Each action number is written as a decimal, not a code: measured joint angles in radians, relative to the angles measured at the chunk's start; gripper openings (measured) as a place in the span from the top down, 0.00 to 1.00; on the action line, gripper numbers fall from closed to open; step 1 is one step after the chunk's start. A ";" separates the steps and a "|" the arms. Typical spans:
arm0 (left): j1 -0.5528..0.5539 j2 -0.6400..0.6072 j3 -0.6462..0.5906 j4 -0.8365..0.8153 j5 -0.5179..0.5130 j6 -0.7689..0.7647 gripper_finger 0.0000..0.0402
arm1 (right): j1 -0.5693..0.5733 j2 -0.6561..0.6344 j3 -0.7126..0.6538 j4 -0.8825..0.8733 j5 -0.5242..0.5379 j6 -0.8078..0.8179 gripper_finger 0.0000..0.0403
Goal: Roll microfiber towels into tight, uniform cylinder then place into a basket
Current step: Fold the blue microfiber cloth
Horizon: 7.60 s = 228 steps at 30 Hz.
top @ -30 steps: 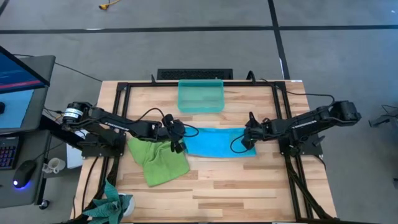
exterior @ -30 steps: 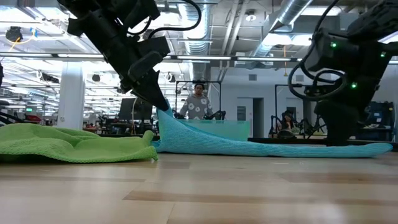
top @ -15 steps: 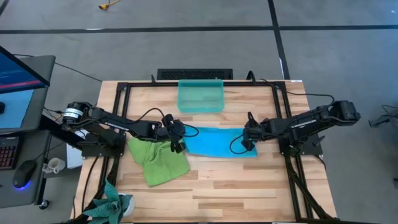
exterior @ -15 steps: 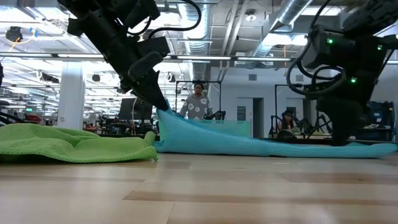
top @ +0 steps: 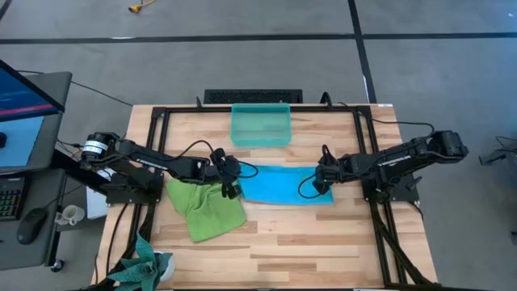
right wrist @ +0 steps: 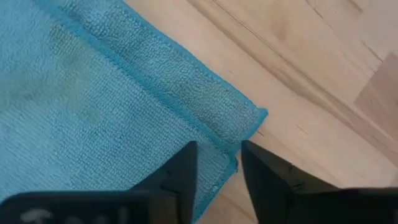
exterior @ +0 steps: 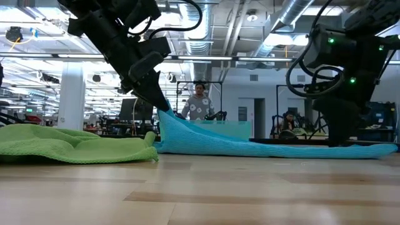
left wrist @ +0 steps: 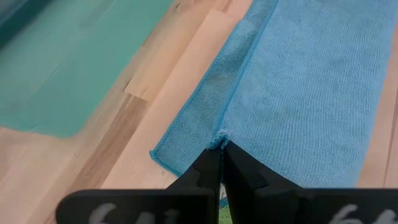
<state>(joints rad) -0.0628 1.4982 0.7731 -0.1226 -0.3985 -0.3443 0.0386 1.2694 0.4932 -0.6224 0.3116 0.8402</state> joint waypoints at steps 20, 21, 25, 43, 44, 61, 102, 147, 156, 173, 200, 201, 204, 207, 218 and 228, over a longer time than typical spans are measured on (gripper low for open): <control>0.000 0.000 0.000 0.000 0.000 -0.004 1.00 | -0.002 -0.001 0.001 -0.025 -0.060 0.000 0.84; 0.000 0.000 0.000 0.000 0.000 -0.004 1.00 | -0.002 -0.001 0.001 -0.029 -0.060 0.000 0.86; 0.000 0.000 0.000 0.000 0.000 -0.004 1.00 | -0.002 -0.001 0.002 -0.036 -0.060 0.000 0.94; 0.000 0.000 0.000 0.000 0.000 -0.004 1.00 | 0.014 -0.002 0.033 -0.128 -0.051 0.077 0.95; 0.000 0.000 0.000 0.000 0.000 -0.003 1.00 | 0.014 -0.002 0.033 -0.128 -0.051 0.077 0.94; -0.014 0.000 -0.001 0.038 -0.001 0.049 1.00 | 0.105 -0.066 0.137 0.032 0.140 -0.132 0.82; -0.142 0.000 -0.001 0.308 0.097 0.281 1.00 | 0.062 0.357 0.136 0.926 0.025 -0.969 0.53; -0.257 -0.079 0.000 0.314 -0.200 0.304 1.00 | 0.013 0.346 0.252 0.345 -0.154 -0.680 0.70; -0.265 -0.087 0.000 0.313 -0.219 0.318 1.00 | 0.011 0.346 0.261 0.248 -0.154 -0.647 0.71; -0.275 -0.118 0.000 0.241 -0.301 0.305 1.00 | 0.033 0.346 0.336 -0.026 -0.154 -0.469 0.71; -0.327 -0.167 0.000 0.181 -0.373 0.269 1.00 | 0.127 0.346 0.336 -0.247 -0.150 -0.268 0.71; -0.327 -0.167 0.000 0.181 -0.373 0.269 1.00 | 0.130 0.346 0.336 -0.263 -0.150 -0.255 0.71; -0.327 -0.167 0.000 0.181 -0.373 0.269 1.00 | 0.145 0.346 0.336 -0.292 -0.146 -0.231 0.71; -0.327 -0.167 0.000 0.181 -0.373 0.269 1.00 | 0.158 0.346 0.336 -0.293 -0.129 -0.230 0.71; -0.327 -0.166 0.000 0.169 -0.369 0.269 1.00 | 0.162 0.322 0.336 -0.320 -0.127 -0.224 0.96; -0.318 -0.166 0.006 0.162 -0.368 0.284 1.00 | 0.224 0.121 0.337 -0.321 -0.078 -0.151 0.98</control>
<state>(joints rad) -0.3803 1.3325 0.7786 0.0393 -0.7663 -0.0607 0.2621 1.3906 0.8307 -0.9436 0.2337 0.6891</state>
